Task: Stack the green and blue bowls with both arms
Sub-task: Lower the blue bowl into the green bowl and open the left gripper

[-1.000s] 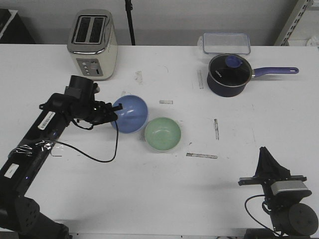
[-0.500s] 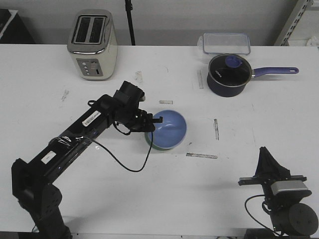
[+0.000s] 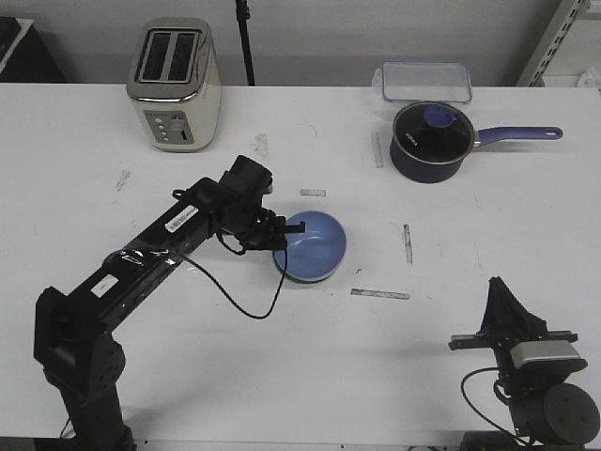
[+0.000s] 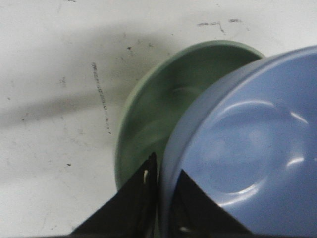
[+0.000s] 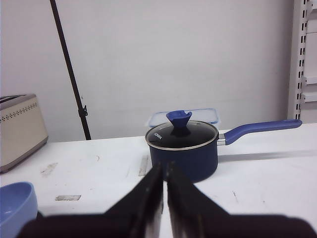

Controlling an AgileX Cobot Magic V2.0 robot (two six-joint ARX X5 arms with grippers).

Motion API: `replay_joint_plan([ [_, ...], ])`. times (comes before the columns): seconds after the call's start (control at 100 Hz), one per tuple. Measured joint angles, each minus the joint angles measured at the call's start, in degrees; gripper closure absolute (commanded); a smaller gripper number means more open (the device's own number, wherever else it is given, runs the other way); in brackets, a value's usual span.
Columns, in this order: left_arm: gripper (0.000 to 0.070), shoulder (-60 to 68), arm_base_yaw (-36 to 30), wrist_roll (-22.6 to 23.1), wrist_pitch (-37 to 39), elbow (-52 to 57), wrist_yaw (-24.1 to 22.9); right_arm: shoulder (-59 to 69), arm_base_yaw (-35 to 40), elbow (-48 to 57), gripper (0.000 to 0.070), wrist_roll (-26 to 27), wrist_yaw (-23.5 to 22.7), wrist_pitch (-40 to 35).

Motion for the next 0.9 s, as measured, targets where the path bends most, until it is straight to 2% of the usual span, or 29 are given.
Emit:
replay_joint_plan([
  [0.22, 0.0693, 0.0, 0.15, 0.02, 0.09, 0.0, -0.5, 0.0, 0.0, 0.0, 0.0691, 0.0, 0.0, 0.02],
  [0.34, 0.0604, 0.0, 0.15, 0.02, 0.59, 0.0, -0.5, 0.0, -0.02, 0.0, 0.0691, 0.0, 0.0, 0.0],
  [0.67, 0.06, 0.0, 0.04, 0.04, 2.21, 0.0, 1.05, 0.0, 0.0, 0.0, 0.0691, 0.0, 0.0, 0.0],
  [0.79, 0.0484, -0.15, 0.04, 0.04, 1.9, 0.0, 1.03, 0.0, 0.0, 0.0, 0.0691, 0.0, 0.0, 0.0],
  [0.9, 0.0458, -1.2, 0.04, 0.04, 1.75, 0.0, 1.05, 0.0, 0.0, 0.0, 0.0691, 0.0, 0.0, 0.0],
])
